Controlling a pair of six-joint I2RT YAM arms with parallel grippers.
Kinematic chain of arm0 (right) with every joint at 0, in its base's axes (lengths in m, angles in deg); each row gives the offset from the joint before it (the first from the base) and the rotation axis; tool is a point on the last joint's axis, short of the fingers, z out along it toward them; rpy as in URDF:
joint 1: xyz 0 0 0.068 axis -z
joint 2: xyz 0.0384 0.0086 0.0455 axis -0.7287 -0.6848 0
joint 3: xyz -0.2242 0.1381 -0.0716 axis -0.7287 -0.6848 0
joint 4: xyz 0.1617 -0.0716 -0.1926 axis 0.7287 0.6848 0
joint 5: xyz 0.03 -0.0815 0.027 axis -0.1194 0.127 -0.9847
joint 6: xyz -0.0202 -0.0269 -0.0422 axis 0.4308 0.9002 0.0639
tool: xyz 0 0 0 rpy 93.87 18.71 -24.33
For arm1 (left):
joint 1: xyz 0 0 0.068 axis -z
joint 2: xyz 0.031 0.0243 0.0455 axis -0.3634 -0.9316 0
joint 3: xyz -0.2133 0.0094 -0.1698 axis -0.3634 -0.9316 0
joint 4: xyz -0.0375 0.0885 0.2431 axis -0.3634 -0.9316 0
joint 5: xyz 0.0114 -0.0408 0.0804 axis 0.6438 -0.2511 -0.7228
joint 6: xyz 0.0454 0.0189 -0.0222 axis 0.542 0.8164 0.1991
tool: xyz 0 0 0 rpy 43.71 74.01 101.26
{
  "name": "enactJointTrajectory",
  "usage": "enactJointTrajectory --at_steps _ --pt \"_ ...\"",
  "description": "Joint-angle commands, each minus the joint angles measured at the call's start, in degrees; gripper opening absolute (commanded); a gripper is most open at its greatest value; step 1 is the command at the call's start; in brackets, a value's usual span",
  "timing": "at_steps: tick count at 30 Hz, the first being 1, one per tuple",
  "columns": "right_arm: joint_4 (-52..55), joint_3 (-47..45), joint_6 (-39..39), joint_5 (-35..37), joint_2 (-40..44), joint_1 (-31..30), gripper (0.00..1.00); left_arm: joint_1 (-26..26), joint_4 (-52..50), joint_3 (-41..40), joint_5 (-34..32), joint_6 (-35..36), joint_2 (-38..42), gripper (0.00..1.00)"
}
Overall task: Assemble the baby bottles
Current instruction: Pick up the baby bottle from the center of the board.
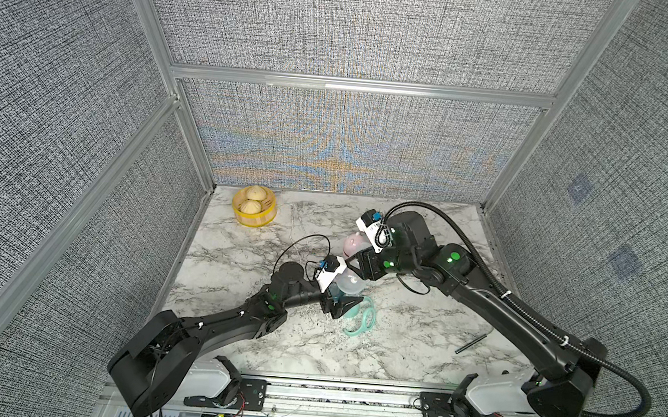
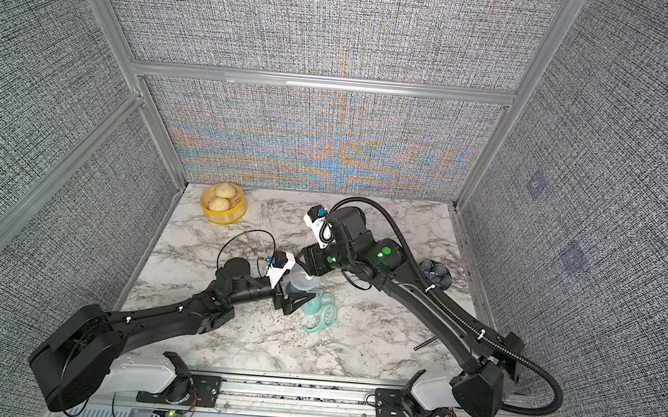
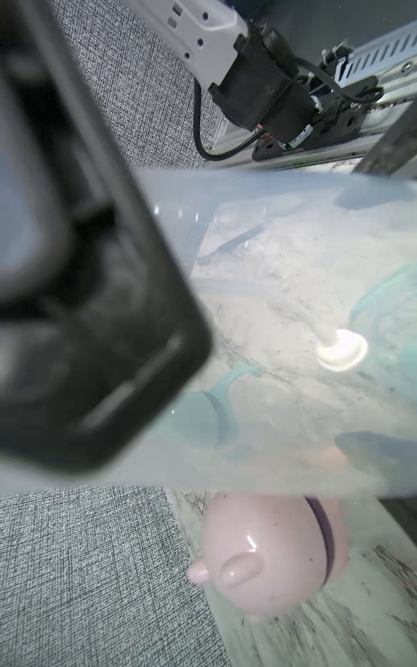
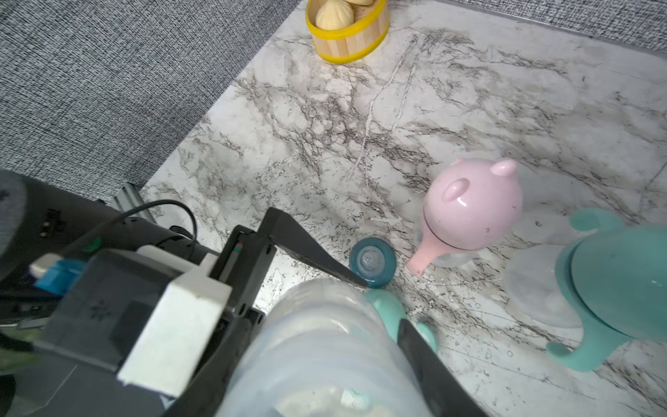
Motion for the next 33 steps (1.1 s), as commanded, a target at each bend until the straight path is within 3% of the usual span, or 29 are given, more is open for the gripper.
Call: enactJointTrajectory --at_steps 1,10,18,22,26,33 --pt "-0.74 0.12 -0.69 -2.01 0.42 -0.24 0.55 0.29 9.21 -0.05 -0.47 -0.26 -1.11 0.98" --pt "-1.86 -1.63 -1.22 -2.01 1.41 -0.55 0.55 0.43 13.81 0.58 -0.21 -1.6 -3.68 0.9" --pt "-3.38 -3.33 -1.42 -1.55 2.92 -0.54 0.55 0.37 14.26 0.32 -0.17 -2.12 -3.64 0.69" --pt "-3.41 -3.82 -1.34 -0.32 3.81 -0.46 0.75 0.42 13.7 0.14 -0.44 -2.39 -3.03 0.42" --pt "-3.87 -6.18 -2.26 3.45 7.64 -0.48 0.83 0.36 11.98 0.58 -1.3 -3.35 -2.93 0.14" --pt "-1.99 -11.15 -2.54 6.84 16.89 -0.4 0.85 0.21 11.43 -0.72 -4.63 -2.15 -2.15 0.05"
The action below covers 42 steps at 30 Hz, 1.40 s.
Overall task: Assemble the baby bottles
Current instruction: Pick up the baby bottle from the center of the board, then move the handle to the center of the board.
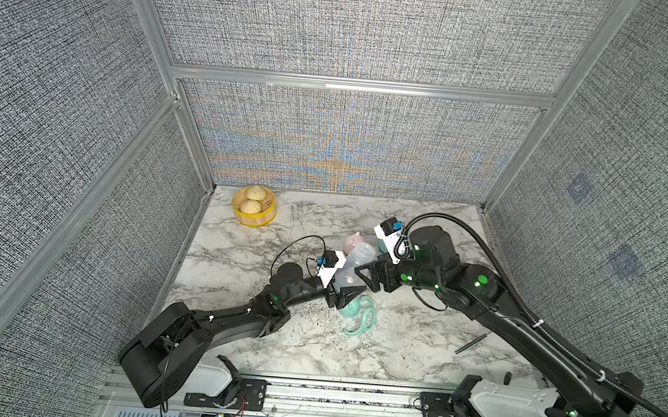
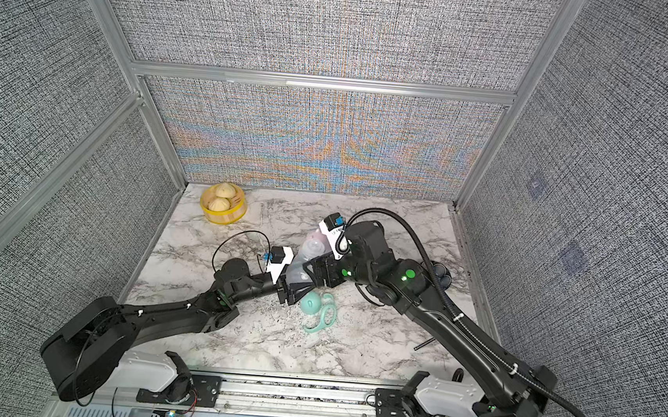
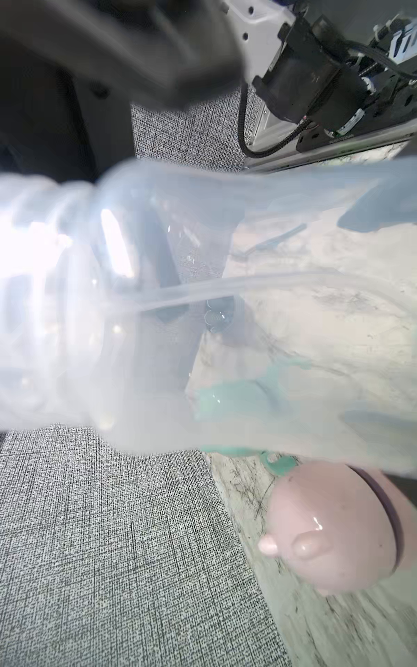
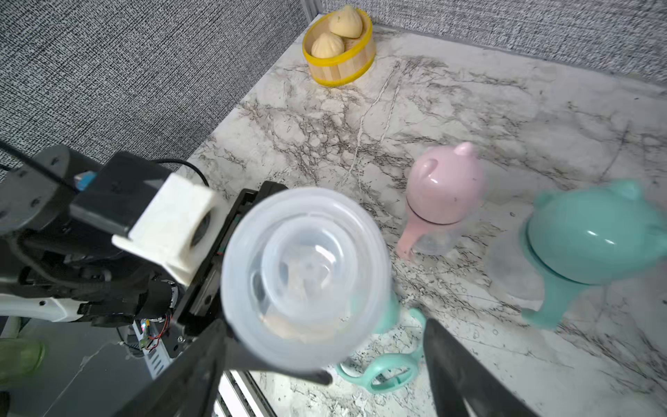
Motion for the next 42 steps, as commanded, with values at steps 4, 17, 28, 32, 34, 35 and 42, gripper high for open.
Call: enactJointTrajectory --at_steps 4,17,28,32,34,35,42 --pt "5.42 -3.02 0.19 5.14 5.0 -0.03 0.83 -0.18 -0.36 -0.92 -5.37 1.44 2.15 0.05" --pt "0.95 -19.76 -12.26 10.33 4.43 -6.12 0.71 -0.18 -11.95 -0.49 -17.62 2.37 10.52 0.05" --pt "-11.16 -27.82 -18.9 12.46 -4.88 -10.34 0.56 -0.18 -17.74 -0.13 -17.71 2.83 15.97 0.05" --pt "-13.82 -27.79 -19.4 13.84 -8.89 -10.86 0.54 -0.18 -18.23 -0.3 -16.02 3.4 16.52 0.05" --pt "-14.86 -27.8 -19.49 14.4 -11.0 -10.95 0.52 -0.18 -18.75 -0.3 -16.02 3.35 16.78 0.05" --pt "-15.26 -27.63 -19.3 14.69 -12.05 -10.88 0.51 -0.17 -19.09 -0.23 -16.02 3.48 16.94 0.05" --pt "-10.4 -24.84 -17.74 21.28 -16.84 -10.7 0.4 -0.17 -20.46 -0.66 -16.36 3.96 18.81 0.06"
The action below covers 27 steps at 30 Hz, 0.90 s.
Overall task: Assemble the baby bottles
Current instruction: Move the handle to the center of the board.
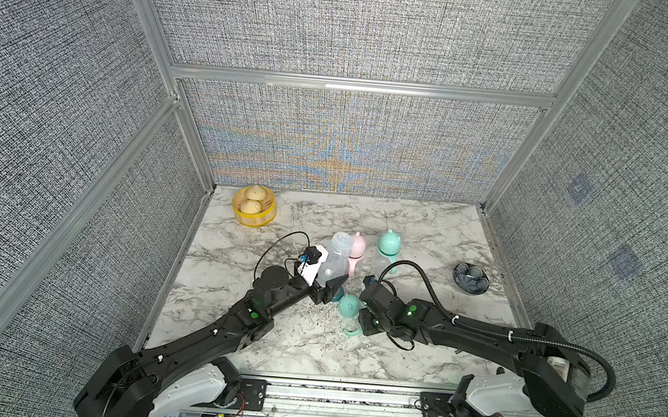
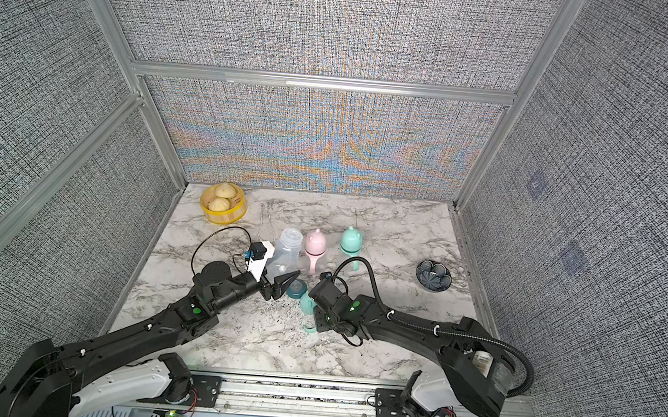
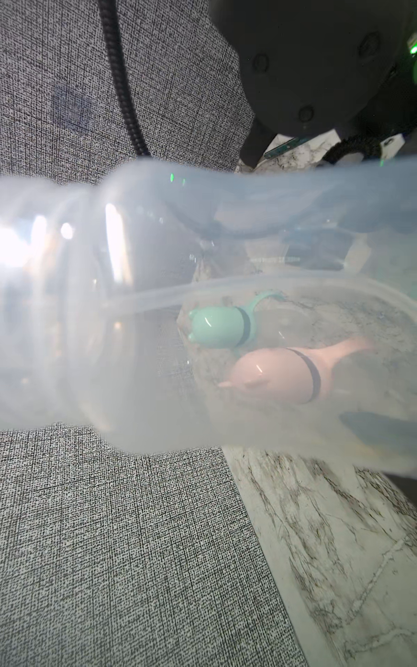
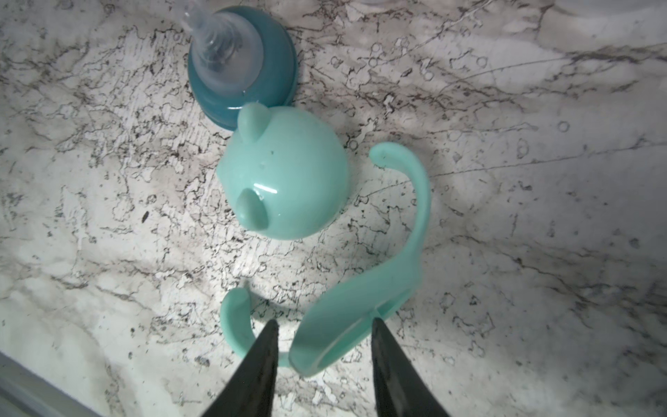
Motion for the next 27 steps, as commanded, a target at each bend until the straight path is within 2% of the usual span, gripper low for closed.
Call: enactJointTrajectory --at_steps 1,4,15,18,20,22,27 --pt "2.79 1.24 1.98 4.54 -1.22 0.32 0.38 -0.07 0.47 -0.09 0.02 0.82 0.64 0.06" --pt "4.25 2.06 4.32 5.1 -1.97 1.2 0.36 -0.09 -0.04 0.09 0.02 1.22 0.87 0.06" --pt "7.88 1.93 11.16 6.42 1.33 7.07 0.36 -0.04 -0.68 -0.44 -0.77 1.39 1.55 0.06" --pt "6.72 0.64 10.5 1.66 4.25 7.32 0.47 -0.09 -0.68 -0.05 -0.55 1.32 0.99 0.06" --pt "4.38 -1.63 8.45 -1.99 7.54 7.32 0.58 -0.09 -0.68 0.47 -0.29 1.24 0.42 0.06" --pt "2.67 -4.0 5.34 -4.29 10.7 7.42 0.64 -0.09 -0.68 1.07 0.31 1.13 -0.22 0.06" --pt "-2.24 -10.81 -2.37 -9.42 18.07 7.45 0.7 -0.08 -0.52 1.93 1.6 0.95 -1.28 0.06"
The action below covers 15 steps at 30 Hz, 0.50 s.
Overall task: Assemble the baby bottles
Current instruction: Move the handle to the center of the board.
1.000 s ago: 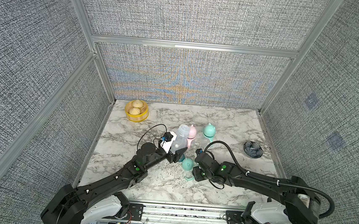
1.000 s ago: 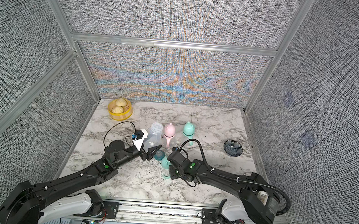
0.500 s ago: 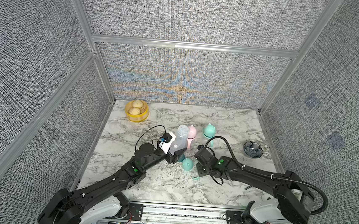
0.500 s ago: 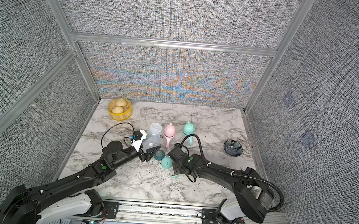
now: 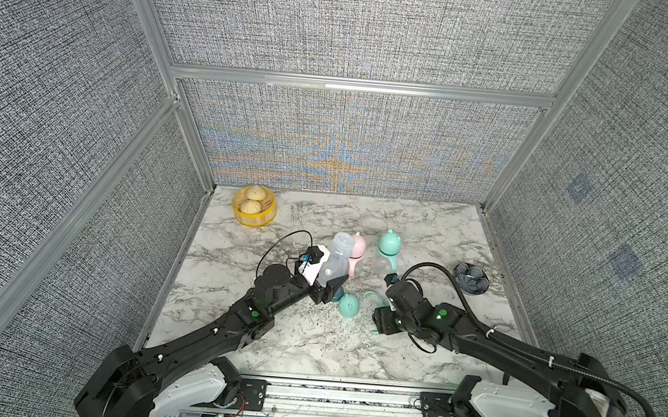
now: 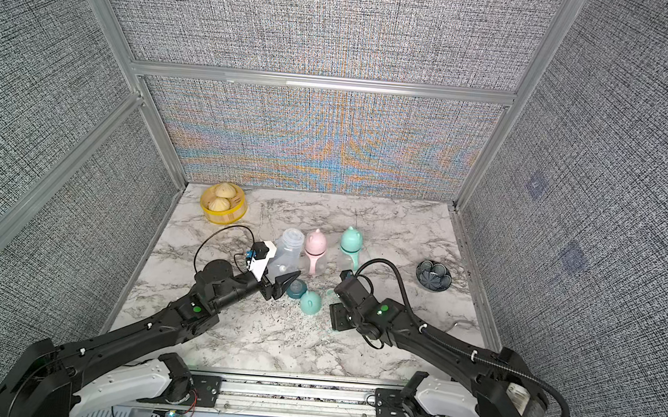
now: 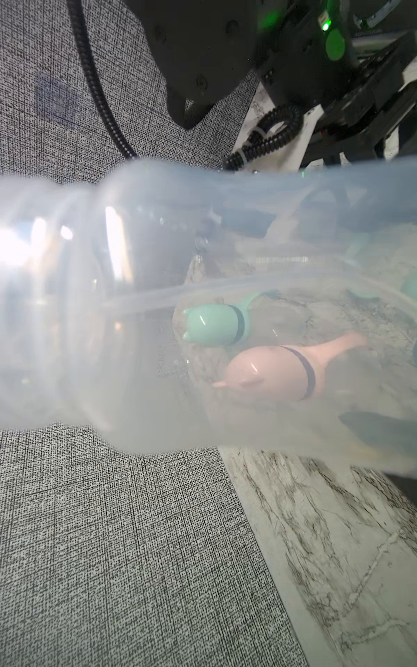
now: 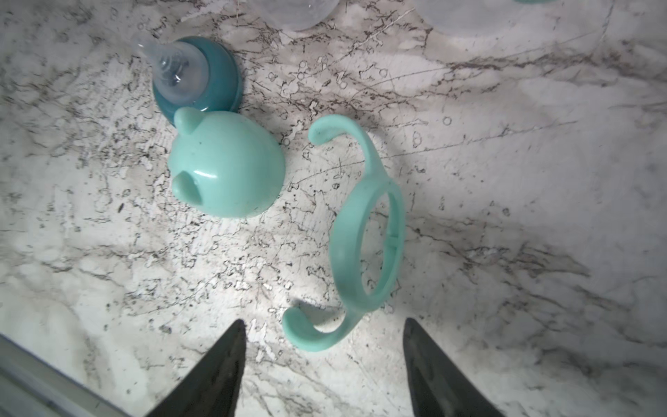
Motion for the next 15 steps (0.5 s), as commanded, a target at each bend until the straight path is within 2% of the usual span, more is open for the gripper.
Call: enactJointTrajectory --at_steps 1,9,15 --pt "-5.56 -4.02 -7.08 -5.59 3.53 0.09 0.7 -0.09 1.72 0.6 1.49 -0.22 -0.25 0.06" --pt "-14.13 -14.07 -15.7 -8.26 7.99 0.15 0.67 -0.09 1.92 0.51 2.15 -0.03 -0.2 0.06" --pt "-26.12 -21.43 -21.37 -9.22 7.4 1.04 0.65 -0.05 1.84 0.6 2.49 0.06 -0.13 0.06"
